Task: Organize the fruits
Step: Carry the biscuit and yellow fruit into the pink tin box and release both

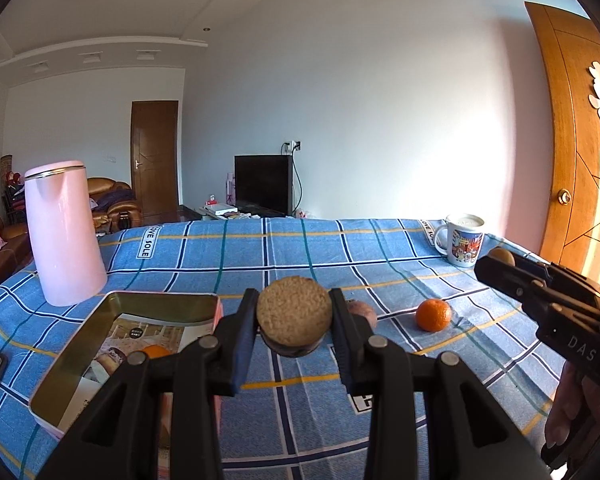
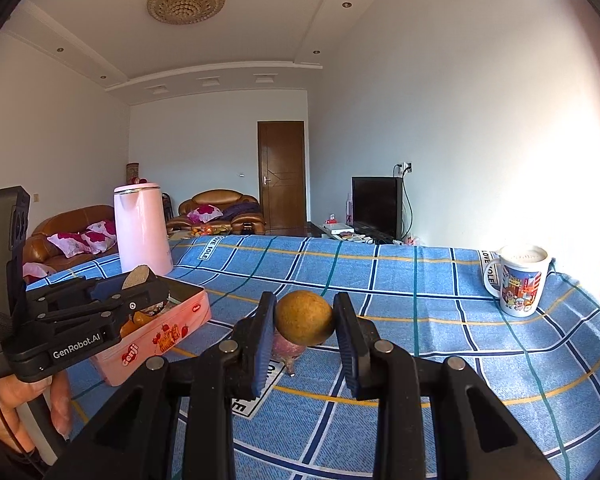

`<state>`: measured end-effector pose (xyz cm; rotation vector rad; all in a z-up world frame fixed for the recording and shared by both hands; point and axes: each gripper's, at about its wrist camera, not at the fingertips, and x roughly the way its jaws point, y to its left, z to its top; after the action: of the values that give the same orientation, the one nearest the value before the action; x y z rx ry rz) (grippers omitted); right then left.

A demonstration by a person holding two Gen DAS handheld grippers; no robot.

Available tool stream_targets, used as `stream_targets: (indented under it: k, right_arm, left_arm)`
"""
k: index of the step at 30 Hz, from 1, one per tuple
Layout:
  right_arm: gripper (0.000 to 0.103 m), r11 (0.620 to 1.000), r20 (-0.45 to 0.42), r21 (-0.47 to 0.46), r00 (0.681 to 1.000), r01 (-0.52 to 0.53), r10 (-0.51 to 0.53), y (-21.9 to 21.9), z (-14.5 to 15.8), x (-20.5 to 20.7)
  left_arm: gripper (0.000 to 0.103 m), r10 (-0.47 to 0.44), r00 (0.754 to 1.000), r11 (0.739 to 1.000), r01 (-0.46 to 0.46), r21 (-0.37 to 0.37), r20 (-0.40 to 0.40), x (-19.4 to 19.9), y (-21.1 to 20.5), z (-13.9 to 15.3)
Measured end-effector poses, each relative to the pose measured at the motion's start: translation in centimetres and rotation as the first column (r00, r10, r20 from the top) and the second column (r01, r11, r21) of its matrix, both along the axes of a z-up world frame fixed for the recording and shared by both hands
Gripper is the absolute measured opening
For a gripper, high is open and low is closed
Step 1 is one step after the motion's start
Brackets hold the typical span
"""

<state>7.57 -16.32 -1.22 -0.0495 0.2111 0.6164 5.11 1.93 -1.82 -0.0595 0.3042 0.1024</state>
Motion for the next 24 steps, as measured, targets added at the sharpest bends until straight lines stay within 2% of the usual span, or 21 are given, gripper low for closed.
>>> stream_targets:
  k: [10, 24]
  right_arm:
    - [0.031, 0.997, 0.016, -0.039, 0.997, -0.069, 0.070, 3.6, 1.2, -0.1]
    - [0.031, 0.983, -0.008, -0.077, 0.986, -0.164, 0.164, 9.3, 1.2, 0.1]
  left_arm:
    - [0.036, 0.027, 0.999, 0.999, -0.027, -0.025, -0.019, -0.3, 2.3, -0.1]
    - [0.036, 0.091, 0.995, 0.992, -0.095, -0.078, -0.050, -1.2, 6.6, -0.8]
